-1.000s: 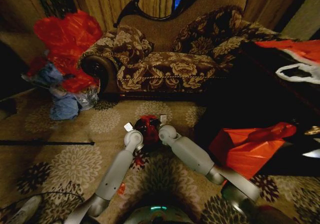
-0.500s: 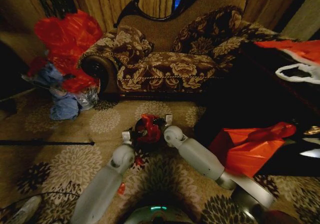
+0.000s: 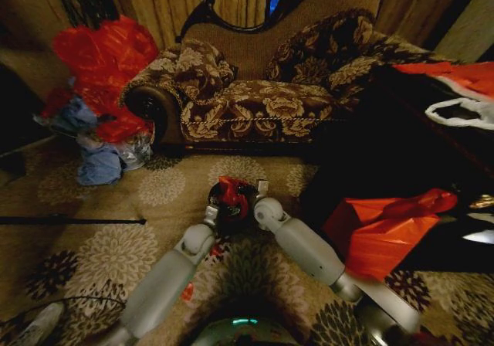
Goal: Place a garbage bag over the trash bin.
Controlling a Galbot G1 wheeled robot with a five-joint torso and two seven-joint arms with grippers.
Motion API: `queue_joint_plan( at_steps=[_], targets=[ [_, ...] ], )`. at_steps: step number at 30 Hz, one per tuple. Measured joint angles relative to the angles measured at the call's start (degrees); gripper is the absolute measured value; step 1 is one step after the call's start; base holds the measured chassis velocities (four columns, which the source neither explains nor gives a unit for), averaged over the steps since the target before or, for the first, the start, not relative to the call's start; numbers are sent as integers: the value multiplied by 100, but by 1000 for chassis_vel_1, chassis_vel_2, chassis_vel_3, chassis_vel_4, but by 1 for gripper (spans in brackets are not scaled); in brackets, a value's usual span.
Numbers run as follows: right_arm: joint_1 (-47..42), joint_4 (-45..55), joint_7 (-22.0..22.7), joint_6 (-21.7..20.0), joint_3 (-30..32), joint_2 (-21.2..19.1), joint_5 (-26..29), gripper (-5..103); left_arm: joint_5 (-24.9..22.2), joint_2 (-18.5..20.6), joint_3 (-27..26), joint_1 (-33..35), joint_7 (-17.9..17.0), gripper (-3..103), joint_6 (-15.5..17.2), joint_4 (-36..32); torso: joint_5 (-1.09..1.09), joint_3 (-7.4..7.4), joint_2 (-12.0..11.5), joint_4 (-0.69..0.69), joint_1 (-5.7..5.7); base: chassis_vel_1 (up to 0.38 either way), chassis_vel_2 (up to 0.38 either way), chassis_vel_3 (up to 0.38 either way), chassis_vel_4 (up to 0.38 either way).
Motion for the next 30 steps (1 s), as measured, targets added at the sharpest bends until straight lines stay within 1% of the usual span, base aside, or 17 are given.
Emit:
queue_joint_plan(
  at_steps=[4, 8, 12, 13, 14, 15, 17, 18, 20, 21, 23, 24, 25, 27, 28, 29, 30],
  targets=[
    [-6, -3, -29, 0, 51, -59, -1, 0, 54, -38, 50, -44, -69, 100, 119, 107, 0, 0, 0, 0, 0, 0, 0, 0, 0],
    [7, -13, -45, 0, 85, -95, 3, 0, 111, -38, 60, -69, -22, 100, 126, 234, 0, 0, 0, 0, 0, 0, 0, 0, 0],
    [46, -29, -66, 0, 93, -106, 13, 0, 210, -78, 75, -140, 141, 100, 28, 451, -1, 0, 0, 1, 0, 0, 0, 0, 0],
    [62, -37, -70, 0, 92, -105, 16, 0, 235, -108, 81, -175, 175, 103, -46, 517, -1, 0, 0, 1, 0, 0, 0, 0, 0],
    [73, -41, -72, 0, 87, -104, 17, 0, 230, -126, 85, -204, 186, 98, -93, 550, -1, 0, 0, 0, 0, 0, 0, 0, 0],
    [73, -41, -72, 0, 87, -104, 17, 0, 230, -126, 85, -204, 186, 98, -93, 550, -1, 0, 0, 0, 0, 0, 0, 0, 0],
    [86, -44, -83, 0, 80, -98, 20, 0, 205, -141, 91, -256, 208, 88, -153, 603, -1, 0, 0, 0, 0, 0, 0, 0, 0],
    [86, -44, -83, 0, 80, -98, 20, 0, 205, -141, 91, -256, 208, 88, -153, 603, -1, 0, 0, 0, 0, 0, 0, 0, 0],
    [96, -43, -83, 0, 74, -89, 27, 0, 168, -147, 82, -310, 210, 77, -170, 662, -1, 0, 0, 1, 0, 0, 0, 0, 0],
    [96, -43, -83, 0, 74, -89, 27, 0, 168, -147, 82, -310, 210, 77, -170, 662, -1, 0, 0, 1, 0, 0, 0, 0, 0],
    [101, -40, -83, 0, 73, -85, 29, 0, 74, -155, 39, -339, 192, 66, -172, 703, -1, 0, 0, 0, 0, 0, 0, 0, 0],
    [101, -40, -83, 0, 73, -85, 29, 0, 74, -155, 39, -339, 192, 66, -172, 703, -1, 0, 0, 0, 0, 0, 0, 0, 0],
    [101, -37, -79, 0, 73, -85, 31, 0, 31, -156, 17, -342, 175, 60, -172, 709, -1, 0, 0, 0, 0, 0, 0, 0, 0],
    [108, -24, -69, 0, 73, -113, 36, 0, -99, -166, -66, -346, 42, 50, -178, 710, -1, 0, 0, 1, 0, 0, 0, 0, 0],
    [111, -23, -69, 0, 75, -133, 36, 0, -175, -171, -108, -346, -66, 50, -187, 686, -1, 0, 0, 1, 0, 0, 0, 0, 0],
    [111, -23, -69, 0, 75, -133, 36, 0, -175, -171, -108, -346, -66, 50, -187, 686, -1, 0, 0, 1, 0, 0, 0, 0, 0],
    [113, -21, -68, 0, 84, -165, 36, 0, -278, -181, -194, -347, -207, 39, -192, 629, -1, 0, 0, 0, 0, 0, 0, 0, 0]
  ],
)
